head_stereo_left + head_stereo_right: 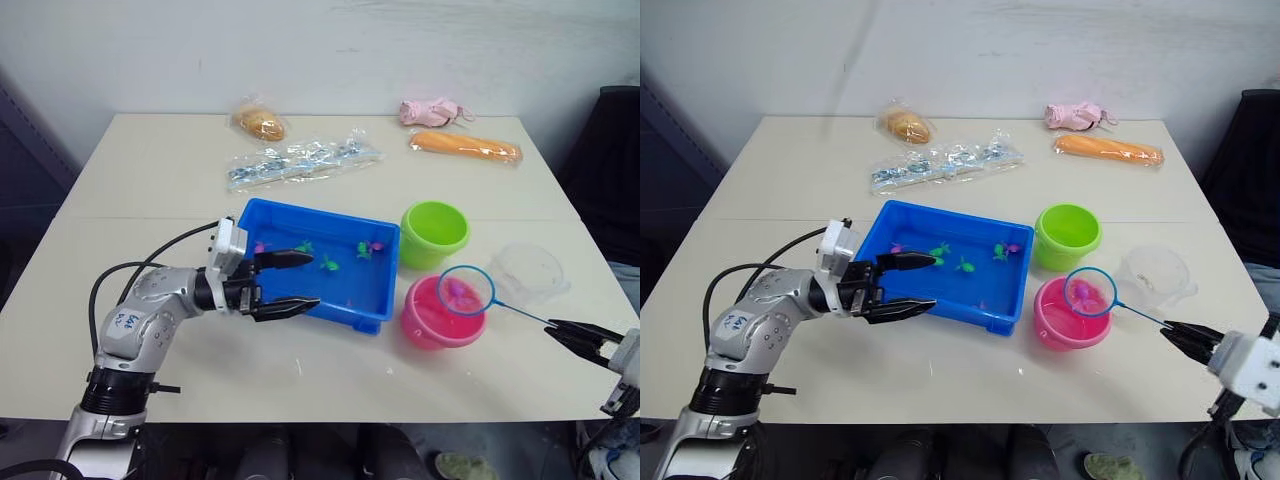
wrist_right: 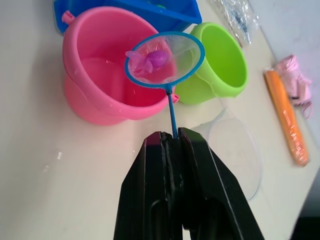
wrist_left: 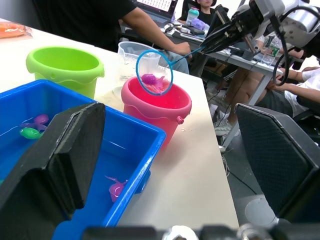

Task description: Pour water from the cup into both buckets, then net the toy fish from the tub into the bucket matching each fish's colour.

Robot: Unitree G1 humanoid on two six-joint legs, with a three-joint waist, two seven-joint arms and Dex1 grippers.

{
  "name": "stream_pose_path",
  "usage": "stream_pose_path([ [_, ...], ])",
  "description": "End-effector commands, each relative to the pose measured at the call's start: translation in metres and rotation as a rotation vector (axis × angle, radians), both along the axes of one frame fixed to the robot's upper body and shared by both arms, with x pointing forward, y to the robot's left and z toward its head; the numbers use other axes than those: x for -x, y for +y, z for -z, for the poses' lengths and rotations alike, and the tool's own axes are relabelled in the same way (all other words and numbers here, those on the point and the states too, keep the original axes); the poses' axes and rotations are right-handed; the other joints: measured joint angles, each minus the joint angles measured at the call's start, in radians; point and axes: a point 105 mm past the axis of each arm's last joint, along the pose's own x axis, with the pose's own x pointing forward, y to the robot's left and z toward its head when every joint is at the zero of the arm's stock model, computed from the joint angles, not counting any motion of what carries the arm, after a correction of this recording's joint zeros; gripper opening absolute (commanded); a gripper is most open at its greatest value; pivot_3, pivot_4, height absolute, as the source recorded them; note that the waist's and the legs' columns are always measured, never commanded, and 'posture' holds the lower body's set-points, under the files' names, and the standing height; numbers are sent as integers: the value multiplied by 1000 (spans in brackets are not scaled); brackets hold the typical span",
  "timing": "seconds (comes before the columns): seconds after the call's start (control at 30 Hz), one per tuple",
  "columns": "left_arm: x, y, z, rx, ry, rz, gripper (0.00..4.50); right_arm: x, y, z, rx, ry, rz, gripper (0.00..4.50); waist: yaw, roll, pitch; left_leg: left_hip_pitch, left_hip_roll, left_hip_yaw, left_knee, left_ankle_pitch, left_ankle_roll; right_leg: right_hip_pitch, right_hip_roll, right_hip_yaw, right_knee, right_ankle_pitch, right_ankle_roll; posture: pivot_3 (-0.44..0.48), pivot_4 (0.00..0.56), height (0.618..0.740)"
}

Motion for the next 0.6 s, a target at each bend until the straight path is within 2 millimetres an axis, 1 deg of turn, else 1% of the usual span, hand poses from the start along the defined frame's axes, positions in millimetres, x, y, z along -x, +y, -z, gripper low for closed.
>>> stream_pose_path([
  [0.03, 3, -2, -4, 5, -32, 9, 4459, 2, -4, -6, 158, -129, -50, 0, 0, 0, 0, 0, 0, 0, 0, 0, 0, 0, 0, 0, 0, 0, 0, 0, 150, 740],
  [0.1, 3, -2, -3, 9, -31, 5, 4459, -2, -7, -9, 225, -191, -48, 0, 0, 0, 0, 0, 0, 0, 0, 0, 0, 0, 0, 0, 0, 0, 0, 0, 150, 740],
  [0.23, 3, -3, -2, 18, -30, -2, 4459, -1, -1, -3, 287, -243, -104, 0, 0, 0, 0, 0, 0, 0, 0, 0, 0, 0, 0, 0, -1, 0, 0, 0, 150, 740],
  [0.3, 3, -3, -1, 22, -31, -7, 4459, -1, 1, -4, 345, -306, -126, 0, 0, 0, 0, 0, 0, 0, 0, 1, -1, 0, 0, 0, -1, 0, 0, 0, 150, 740],
  [0.33, 3, -3, -1, 24, -31, -11, 4459, -1, 2, -8, 376, -365, -133, 0, -1, 0, 0, 0, 0, 0, 0, 1, -1, 0, 0, 0, -1, 0, 0, 0, 150, 740],
  [0.37, 3, -3, -1, 27, -31, -13, 4459, 0, 4, -9, 386, -396, -141, 0, -1, 0, 0, 0, 0, 0, 0, 1, -1, 0, 0, 0, -1, 0, 0, 0, 150, 740],
  [0.43, 4, -3, 0, 29, -31, -16, 4459, 1, 6, -5, 388, -404, -156, 0, -1, 0, 0, 0, 0, 0, 0, 1, -1, 0, 0, 0, -1, 0, 0, 0, 150, 740],
  [0.57, 4, -3, 0, 36, -33, -25, 4459, 4, -7, 2, 443, -434, -97, 0, 0, 0, 0, 0, 0, 0, 0, 1, -1, 0, 0, 0, -1, 0, -1, 0, 150, 740],
  [0.6, 4, -3, 0, 37, -34, -26, 4459, 5, -6, 3, 461, -451, -106, 0, 0, 0, 0, 0, 0, 0, 0, 1, -1, 0, 0, 0, -1, 0, -1, 0, 150, 740],
])
